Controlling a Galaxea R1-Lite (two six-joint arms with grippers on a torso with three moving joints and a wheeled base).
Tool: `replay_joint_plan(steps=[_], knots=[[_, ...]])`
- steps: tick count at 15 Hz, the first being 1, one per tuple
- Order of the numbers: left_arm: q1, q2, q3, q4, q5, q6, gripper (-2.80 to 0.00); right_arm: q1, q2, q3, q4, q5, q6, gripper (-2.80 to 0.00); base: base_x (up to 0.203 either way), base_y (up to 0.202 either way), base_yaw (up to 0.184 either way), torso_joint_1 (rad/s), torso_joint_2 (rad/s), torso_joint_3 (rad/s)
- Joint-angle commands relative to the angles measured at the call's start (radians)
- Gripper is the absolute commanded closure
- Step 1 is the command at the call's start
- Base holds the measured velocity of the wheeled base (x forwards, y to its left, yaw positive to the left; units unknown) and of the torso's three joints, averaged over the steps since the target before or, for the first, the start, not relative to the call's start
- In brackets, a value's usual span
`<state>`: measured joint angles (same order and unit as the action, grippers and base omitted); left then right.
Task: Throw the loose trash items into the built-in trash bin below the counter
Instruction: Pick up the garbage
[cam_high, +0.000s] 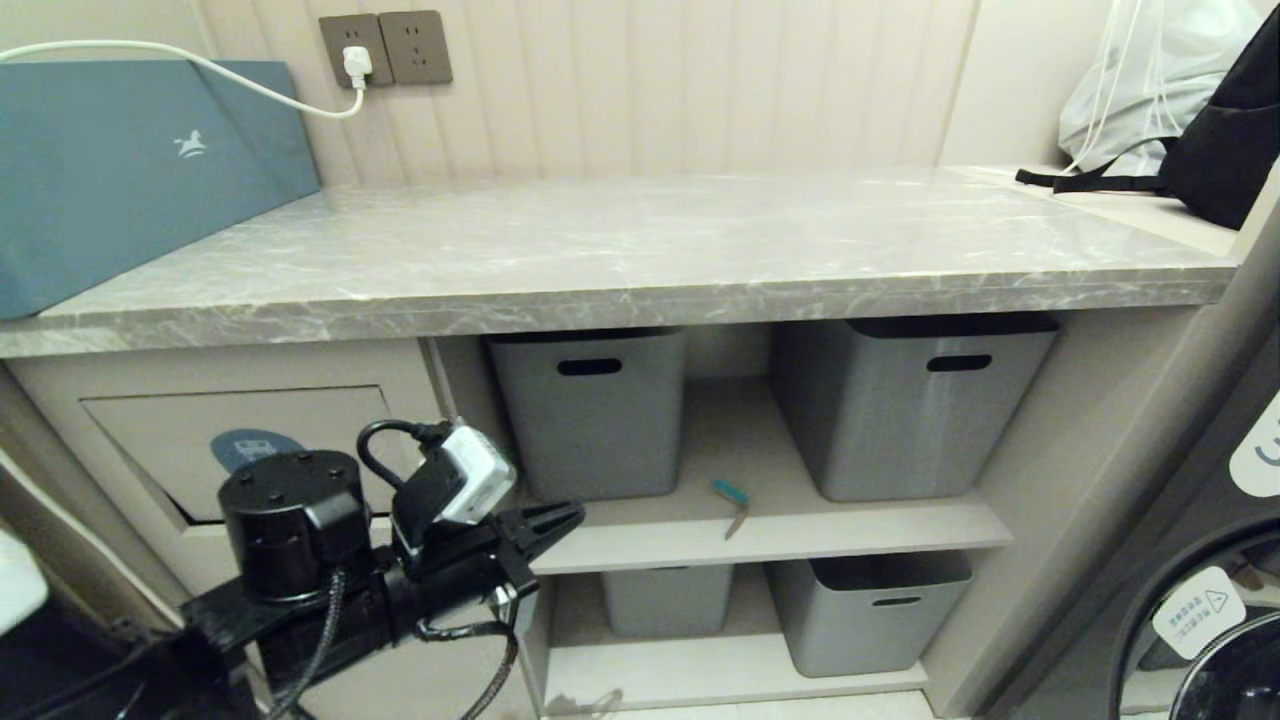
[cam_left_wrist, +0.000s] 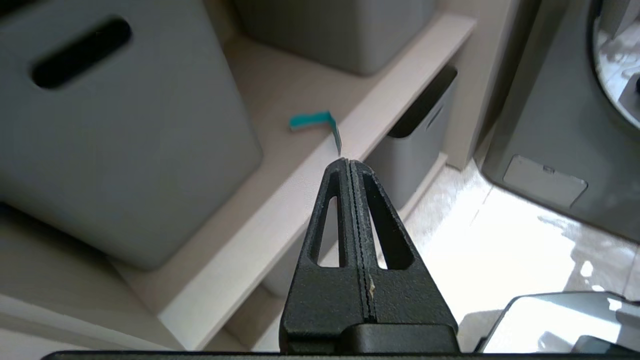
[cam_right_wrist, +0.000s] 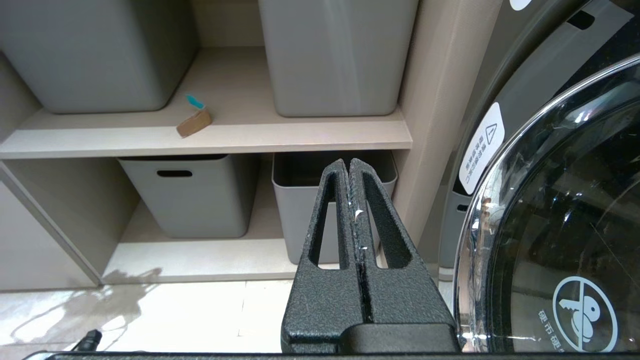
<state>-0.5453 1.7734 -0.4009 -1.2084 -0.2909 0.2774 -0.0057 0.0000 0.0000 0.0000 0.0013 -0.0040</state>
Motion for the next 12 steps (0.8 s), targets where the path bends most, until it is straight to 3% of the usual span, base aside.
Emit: replay_joint_plan(steps=[1, 6, 9, 10, 12], knots=[[-0.002, 0.037, -0.019, -0.001, -0.002, 0.002, 0.00, 0.000, 0.000, 0.000, 0.000, 0.000, -0.001, 0.00, 0.000, 0.000, 0.000, 0.000, 0.00, 0.000], [-0.005, 0.046, -0.036, -0.002, 0.017, 0.006, 0.00, 0.000, 0.000, 0.000, 0.000, 0.000, -0.001, 0.00, 0.000, 0.000, 0.000, 0.000, 0.00, 0.000], [0.002, 0.074, -0.088, -0.036, 0.190, -0.018, 0.00, 0.000, 0.000, 0.000, 0.000, 0.000, -0.001, 0.00, 0.000, 0.000, 0.000, 0.000, 0.00, 0.000], [0.002, 0.081, -0.095, -0.050, 0.234, -0.058, 0.00, 0.001, 0.000, 0.000, 0.000, 0.000, -0.001, 0.00, 0.000, 0.000, 0.000, 0.000, 0.00, 0.000], [0.004, 0.082, -0.090, -0.055, 0.281, -0.076, 0.00, 0.001, 0.000, 0.000, 0.000, 0.000, -0.001, 0.00, 0.000, 0.000, 0.000, 0.000, 0.00, 0.000]])
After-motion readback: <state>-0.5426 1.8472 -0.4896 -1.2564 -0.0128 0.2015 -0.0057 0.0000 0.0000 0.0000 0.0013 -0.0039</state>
